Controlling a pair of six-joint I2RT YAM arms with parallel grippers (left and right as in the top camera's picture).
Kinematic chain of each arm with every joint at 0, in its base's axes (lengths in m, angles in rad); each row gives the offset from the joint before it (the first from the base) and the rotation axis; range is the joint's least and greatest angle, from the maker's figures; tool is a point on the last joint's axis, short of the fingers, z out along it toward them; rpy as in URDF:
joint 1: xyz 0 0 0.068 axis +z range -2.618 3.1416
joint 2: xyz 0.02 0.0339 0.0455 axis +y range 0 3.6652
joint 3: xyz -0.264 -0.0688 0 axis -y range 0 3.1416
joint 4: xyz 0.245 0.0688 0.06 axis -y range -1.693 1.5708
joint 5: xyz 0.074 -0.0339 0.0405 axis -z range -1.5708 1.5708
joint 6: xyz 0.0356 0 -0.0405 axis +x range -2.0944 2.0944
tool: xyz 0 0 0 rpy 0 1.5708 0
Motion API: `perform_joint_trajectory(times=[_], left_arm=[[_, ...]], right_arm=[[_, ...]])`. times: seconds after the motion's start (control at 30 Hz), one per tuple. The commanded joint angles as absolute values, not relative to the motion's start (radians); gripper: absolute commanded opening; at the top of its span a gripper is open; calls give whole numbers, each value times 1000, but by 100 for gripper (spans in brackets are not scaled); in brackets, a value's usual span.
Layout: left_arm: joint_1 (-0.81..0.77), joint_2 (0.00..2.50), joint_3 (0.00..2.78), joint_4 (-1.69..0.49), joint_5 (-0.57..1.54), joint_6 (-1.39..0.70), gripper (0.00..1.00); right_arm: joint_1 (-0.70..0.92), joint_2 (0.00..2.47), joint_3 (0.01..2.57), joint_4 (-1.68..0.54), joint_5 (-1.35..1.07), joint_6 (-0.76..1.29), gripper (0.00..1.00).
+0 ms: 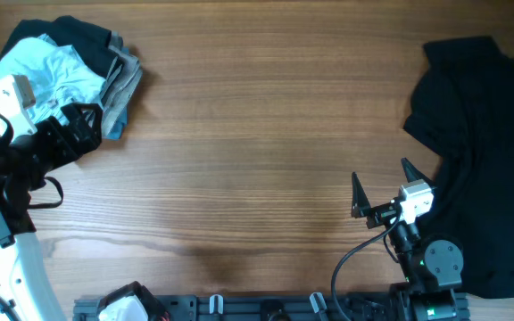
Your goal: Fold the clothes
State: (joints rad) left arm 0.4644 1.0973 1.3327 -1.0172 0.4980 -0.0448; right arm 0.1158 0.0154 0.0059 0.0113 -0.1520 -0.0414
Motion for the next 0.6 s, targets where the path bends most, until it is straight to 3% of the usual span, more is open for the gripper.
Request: perform_joint_trajectory(times=[0.0, 0.1, 0.23, 0.33, 0.57], left_arm=[[443, 1038, 1324, -1019, 478, -27, 100], [360, 890, 1277, -950, 443, -30, 100], [196, 632, 1052, -584, 443, -64, 100], [183, 449, 830, -403, 399, -73, 100], [183, 100, 392, -247, 357, -139, 100]], right_arm=[[113, 14, 5, 13, -156, -25, 100], [113, 14, 5, 13, -156, -25, 100], [113, 14, 5, 13, -156, -25, 100], [113, 14, 5, 13, -156, -26, 100], [113, 14, 5, 13, -156, -26, 100]])
